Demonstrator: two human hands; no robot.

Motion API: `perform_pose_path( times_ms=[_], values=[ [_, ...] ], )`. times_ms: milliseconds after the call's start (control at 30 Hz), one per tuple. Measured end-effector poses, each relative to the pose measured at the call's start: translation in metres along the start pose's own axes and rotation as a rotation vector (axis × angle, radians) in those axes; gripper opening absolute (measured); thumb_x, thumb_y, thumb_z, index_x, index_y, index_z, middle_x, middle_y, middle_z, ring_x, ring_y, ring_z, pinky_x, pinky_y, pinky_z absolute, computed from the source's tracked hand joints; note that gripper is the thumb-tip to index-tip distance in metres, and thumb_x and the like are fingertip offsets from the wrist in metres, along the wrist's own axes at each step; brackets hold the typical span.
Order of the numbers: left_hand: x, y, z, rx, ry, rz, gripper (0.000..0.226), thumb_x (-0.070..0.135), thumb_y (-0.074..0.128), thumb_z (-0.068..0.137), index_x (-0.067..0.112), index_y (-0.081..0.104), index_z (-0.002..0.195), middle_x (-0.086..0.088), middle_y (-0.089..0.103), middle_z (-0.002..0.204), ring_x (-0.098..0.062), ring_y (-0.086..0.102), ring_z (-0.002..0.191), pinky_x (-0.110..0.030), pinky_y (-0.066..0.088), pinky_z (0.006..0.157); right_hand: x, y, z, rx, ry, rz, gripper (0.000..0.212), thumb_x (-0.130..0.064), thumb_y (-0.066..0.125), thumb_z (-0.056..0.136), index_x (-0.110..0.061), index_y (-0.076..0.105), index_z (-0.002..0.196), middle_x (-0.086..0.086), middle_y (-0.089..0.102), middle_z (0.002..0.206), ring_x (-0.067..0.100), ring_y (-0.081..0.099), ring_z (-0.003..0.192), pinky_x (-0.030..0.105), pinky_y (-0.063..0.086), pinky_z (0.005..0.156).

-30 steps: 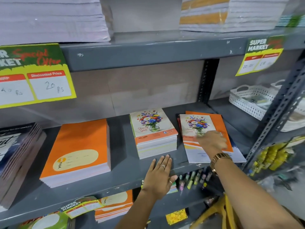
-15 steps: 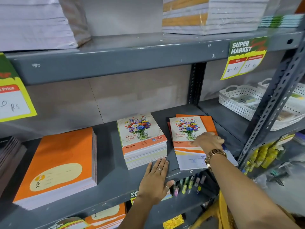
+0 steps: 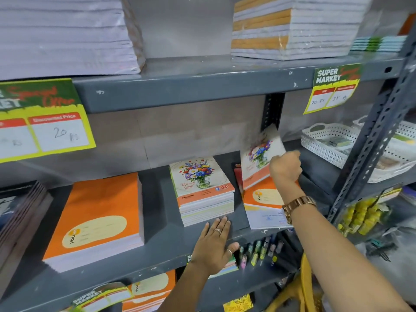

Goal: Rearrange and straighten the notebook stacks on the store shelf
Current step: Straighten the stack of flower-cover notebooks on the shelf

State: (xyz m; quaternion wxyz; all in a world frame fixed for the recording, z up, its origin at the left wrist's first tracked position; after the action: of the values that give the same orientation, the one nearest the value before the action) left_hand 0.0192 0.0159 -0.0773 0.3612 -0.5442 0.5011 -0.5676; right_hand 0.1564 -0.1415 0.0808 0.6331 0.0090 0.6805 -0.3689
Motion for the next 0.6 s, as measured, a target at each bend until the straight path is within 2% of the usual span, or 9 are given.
perform_pose_path(
  times_ms=[100, 200, 267, 333, 400, 467, 533, 600],
  values=[
    [-0.01, -0.002, -0.011, 0.009, -0.023, -0.002, 0.063, 0.048, 0.021, 0.095, 0.016, 0.0, 0.146, 0.0, -0.004, 0.158, -0.015, -0.006, 0.145, -0.035, -0.006, 0.119, -0.013, 0.001, -0.006, -0.015, 0.028, 0.115, 0.033, -0.009, 0.049, 0.091, 0.005, 0.041, 0.12, 0.029, 0.055, 0.125, 0.045, 0.051, 0.115, 0.045, 0.046, 0.09],
    [-0.021, -0.005, -0.021, 0.015, -0.058, 0.003, 0.063, 0.047, 0.022, 0.095, 0.016, 0.0, 0.146, 0.001, -0.003, 0.158, -0.015, -0.006, 0.145, -0.034, -0.007, 0.118, -0.024, 0.019, -0.015, -0.174, 0.097, 0.282, 0.034, -0.008, 0.05, 0.089, 0.003, 0.045, 0.121, 0.023, 0.055, 0.127, 0.043, 0.055, 0.11, 0.049, 0.049, 0.093],
    [-0.028, -0.006, -0.028, 0.027, -0.083, -0.006, 0.063, 0.047, 0.022, 0.095, 0.017, 0.0, 0.146, 0.001, -0.003, 0.158, -0.015, -0.005, 0.145, -0.033, -0.007, 0.117, -0.026, 0.037, -0.029, -0.358, 0.168, 0.439, 0.031, -0.004, 0.05, 0.089, 0.002, 0.049, 0.12, 0.015, 0.057, 0.117, 0.034, 0.06, 0.089, 0.045, 0.056, 0.078],
    [-0.035, -0.008, -0.035, 0.041, -0.102, -0.02, 0.063, 0.048, 0.022, 0.095, 0.018, 0.0, 0.146, 0.002, -0.003, 0.158, -0.015, -0.006, 0.145, -0.033, -0.008, 0.117, -0.026, 0.053, -0.048, -0.496, 0.23, 0.519, 0.026, 0.001, 0.05, 0.09, 0.002, 0.05, 0.116, 0.014, 0.054, 0.104, 0.029, 0.058, 0.069, 0.038, 0.055, 0.06],
    [-0.041, -0.008, -0.042, 0.05, -0.118, -0.027, 0.062, 0.047, 0.023, 0.095, 0.019, 0.0, 0.146, 0.003, -0.003, 0.158, -0.014, -0.006, 0.145, -0.032, -0.009, 0.116, -0.024, 0.069, -0.065, -0.561, 0.279, 0.536, 0.033, 0.005, 0.05, 0.09, 0.004, 0.045, 0.123, 0.016, 0.054, 0.109, 0.026, 0.055, 0.056, 0.039, 0.056, 0.06],
    [-0.046, -0.009, -0.045, 0.061, -0.129, -0.033, 0.062, 0.047, 0.024, 0.095, 0.02, 0.0, 0.146, 0.003, -0.003, 0.158, -0.014, -0.006, 0.145, -0.031, -0.011, 0.115, -0.02, 0.083, -0.078, -0.596, 0.288, 0.5, 0.039, 0.005, 0.049, 0.091, 0.004, 0.041, 0.129, 0.016, 0.055, 0.117, 0.027, 0.058, 0.058, 0.039, 0.057, 0.064],
    [-0.048, -0.009, -0.047, 0.066, -0.137, -0.042, 0.062, 0.047, 0.025, 0.095, 0.021, 0.0, 0.145, 0.004, -0.003, 0.158, -0.014, -0.006, 0.145, -0.029, -0.012, 0.113, -0.012, 0.092, -0.084, -0.588, 0.273, 0.393, 0.037, 0.0, 0.048, 0.092, 0.003, 0.044, 0.128, 0.014, 0.056, 0.115, 0.038, 0.067, 0.076, 0.04, 0.059, 0.071],
    [-0.049, -0.007, -0.048, 0.062, -0.145, -0.05, 0.062, 0.047, 0.025, 0.095, 0.021, 0.0, 0.145, 0.004, -0.003, 0.158, -0.014, -0.006, 0.145, -0.029, -0.013, 0.112, -0.003, 0.098, -0.085, -0.529, 0.193, 0.23, 0.03, -0.005, 0.05, 0.091, 0.004, 0.051, 0.119, 0.017, 0.061, 0.118, 0.041, 0.067, 0.092, 0.046, 0.057, 0.083]
  ],
)
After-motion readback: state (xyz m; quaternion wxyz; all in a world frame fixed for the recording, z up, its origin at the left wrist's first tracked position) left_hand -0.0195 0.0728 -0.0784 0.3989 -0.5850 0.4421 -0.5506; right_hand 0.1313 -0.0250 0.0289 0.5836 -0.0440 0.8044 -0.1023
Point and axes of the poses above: each hand's wrist, its own z-axis towards the middle knuckle, its own y-axis out of the palm, x = y × z, the point moved 3 cm from there along z, towards the middle knuckle
